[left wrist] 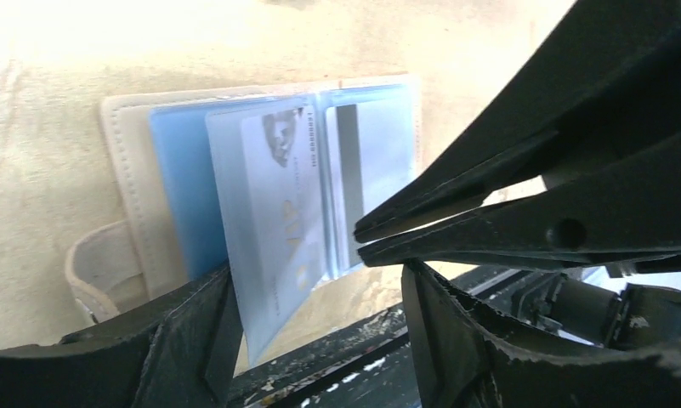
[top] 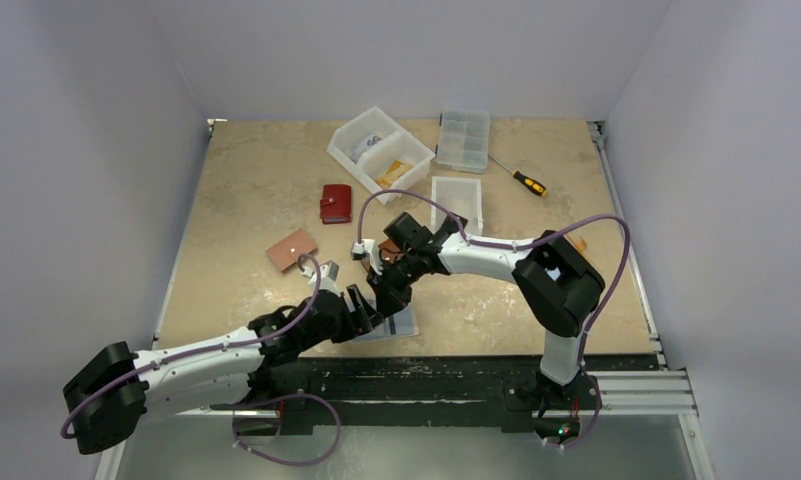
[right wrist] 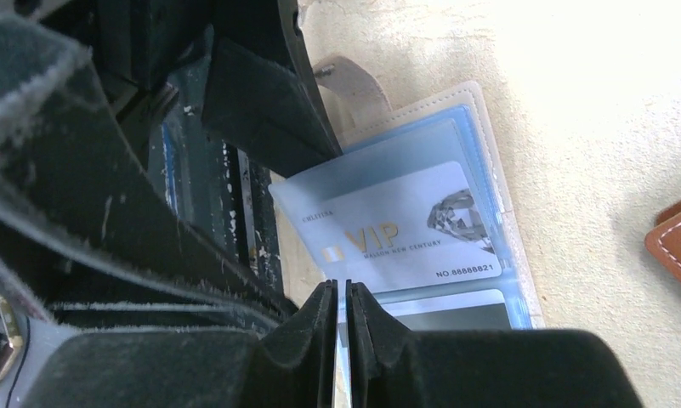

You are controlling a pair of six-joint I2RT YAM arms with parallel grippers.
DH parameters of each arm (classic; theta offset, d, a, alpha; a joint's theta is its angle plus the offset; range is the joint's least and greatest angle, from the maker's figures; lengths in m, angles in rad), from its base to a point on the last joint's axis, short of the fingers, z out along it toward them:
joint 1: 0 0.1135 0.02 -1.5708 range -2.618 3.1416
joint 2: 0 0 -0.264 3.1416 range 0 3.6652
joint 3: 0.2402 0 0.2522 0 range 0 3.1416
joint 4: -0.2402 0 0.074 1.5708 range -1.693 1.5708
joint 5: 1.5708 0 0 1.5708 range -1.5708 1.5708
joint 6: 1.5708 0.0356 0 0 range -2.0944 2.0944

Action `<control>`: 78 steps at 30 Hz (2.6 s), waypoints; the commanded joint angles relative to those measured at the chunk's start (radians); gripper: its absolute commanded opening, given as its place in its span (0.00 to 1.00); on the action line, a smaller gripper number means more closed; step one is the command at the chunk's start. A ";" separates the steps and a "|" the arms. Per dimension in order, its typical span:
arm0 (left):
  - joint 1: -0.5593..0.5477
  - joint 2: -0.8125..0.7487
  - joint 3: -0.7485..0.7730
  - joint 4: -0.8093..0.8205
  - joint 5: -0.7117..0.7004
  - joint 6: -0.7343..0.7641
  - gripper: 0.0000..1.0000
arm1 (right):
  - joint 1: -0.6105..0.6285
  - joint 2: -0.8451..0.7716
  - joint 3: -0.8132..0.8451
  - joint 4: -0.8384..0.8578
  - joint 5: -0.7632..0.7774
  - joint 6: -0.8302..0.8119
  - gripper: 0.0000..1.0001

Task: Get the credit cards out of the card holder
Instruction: Remove the credit card from the card holder.

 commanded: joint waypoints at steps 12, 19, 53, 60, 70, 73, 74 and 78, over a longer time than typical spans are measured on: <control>0.009 0.029 0.077 -0.062 -0.110 0.029 0.39 | -0.117 -0.175 0.056 -0.288 -0.078 -0.397 0.30; 0.009 0.035 0.078 -0.054 -0.133 0.053 0.18 | -0.232 -0.292 -0.017 -0.323 -0.158 -0.479 0.42; 0.009 0.212 0.039 0.509 0.080 0.444 0.00 | -0.359 -0.450 -0.186 -0.304 -0.332 -0.657 0.75; 0.009 0.254 0.049 0.555 0.105 0.440 0.00 | -0.372 -0.464 -0.212 -0.284 -0.338 -0.653 0.76; 0.009 0.279 0.044 0.607 0.122 0.428 0.00 | -0.375 -0.449 -0.233 -0.255 -0.344 -0.613 0.77; 0.009 0.277 0.042 0.623 0.120 0.425 0.00 | -0.375 -0.449 -0.244 -0.240 -0.345 -0.591 0.79; 0.009 0.278 0.040 0.630 0.120 0.424 0.00 | -0.376 -0.449 -0.247 -0.235 -0.345 -0.583 0.79; 0.009 0.272 0.029 0.665 0.115 0.411 0.00 | -0.375 -0.448 -0.257 -0.211 -0.346 -0.543 0.83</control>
